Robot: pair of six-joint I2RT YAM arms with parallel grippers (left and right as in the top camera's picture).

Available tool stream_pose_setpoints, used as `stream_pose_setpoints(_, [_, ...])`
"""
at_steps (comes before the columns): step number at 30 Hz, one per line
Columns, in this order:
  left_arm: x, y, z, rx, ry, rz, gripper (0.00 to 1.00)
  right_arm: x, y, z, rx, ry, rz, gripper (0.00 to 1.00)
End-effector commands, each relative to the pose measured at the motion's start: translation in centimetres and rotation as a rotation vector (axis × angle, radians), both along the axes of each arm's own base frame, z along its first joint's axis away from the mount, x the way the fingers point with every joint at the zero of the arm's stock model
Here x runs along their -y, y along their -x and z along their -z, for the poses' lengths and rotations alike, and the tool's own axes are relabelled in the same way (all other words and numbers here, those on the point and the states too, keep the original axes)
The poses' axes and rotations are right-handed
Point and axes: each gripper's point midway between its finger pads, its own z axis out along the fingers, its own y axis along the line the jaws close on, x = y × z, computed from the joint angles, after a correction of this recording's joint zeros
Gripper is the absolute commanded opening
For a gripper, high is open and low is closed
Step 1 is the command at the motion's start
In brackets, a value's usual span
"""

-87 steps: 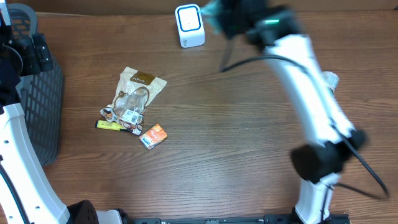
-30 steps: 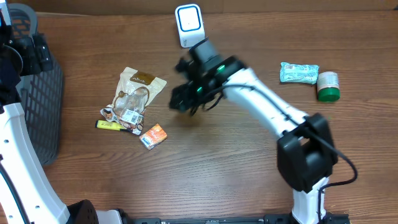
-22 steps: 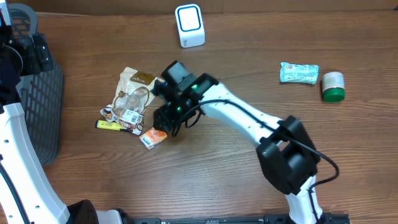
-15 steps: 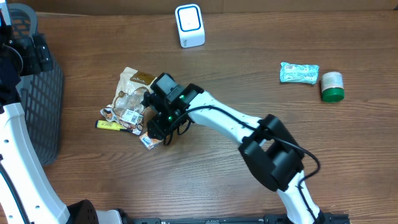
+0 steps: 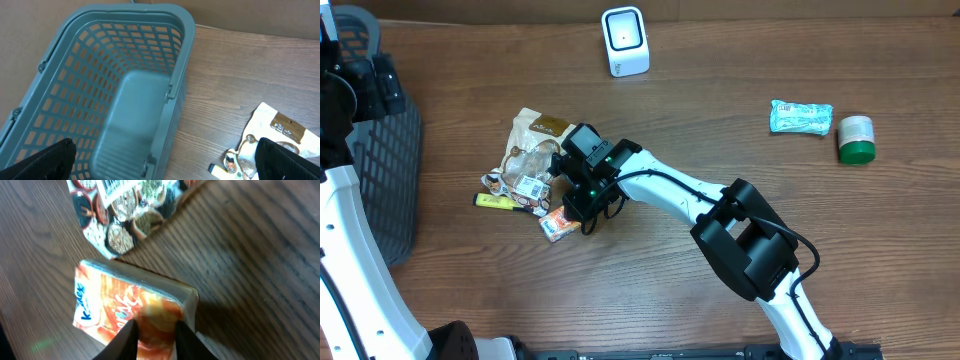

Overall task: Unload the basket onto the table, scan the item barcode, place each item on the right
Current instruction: 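Drag the orange packet right and release it on the table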

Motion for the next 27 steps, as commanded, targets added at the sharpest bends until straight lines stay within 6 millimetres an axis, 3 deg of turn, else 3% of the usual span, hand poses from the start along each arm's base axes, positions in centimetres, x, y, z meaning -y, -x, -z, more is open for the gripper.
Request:
stream_pose_setpoints(1, [-0.1,-0.2,0.0,-0.008,-0.01,0.009,1.0,1.0,-0.7,0.7,-0.015,0.038,0.026,0.34])
stream_pose_setpoints(9, [-0.1,-0.3,0.2,-0.011,-0.009,0.008,1.0,1.0,-2.9,-4.3,0.077,-0.001,0.079,0.46])
stream_pose_setpoints(13, [-0.1,-0.3,0.2,-0.012,-0.008,0.009,1.0,0.8,-3.6,-5.0,0.115,-0.016,0.087,0.54])
stream_pose_setpoints(16, [-0.1,-0.3,0.2,-0.012,-0.008,0.009,1.0,0.2,-3.4,-4.4,0.103,-0.032,0.075,0.54])
stream_pose_setpoints(22, [-0.1,-0.3,0.2,-0.012,-0.008,0.009,1.0,-2.1,-1.1,-2.3,0.04,-0.075,0.005,0.53])
stream_pose_setpoints(27, [-0.1,-0.3,0.2,-0.012,-0.009,0.008,1.0,-1.4,-0.7,-0.3,0.038,-0.004,0.01,0.47])
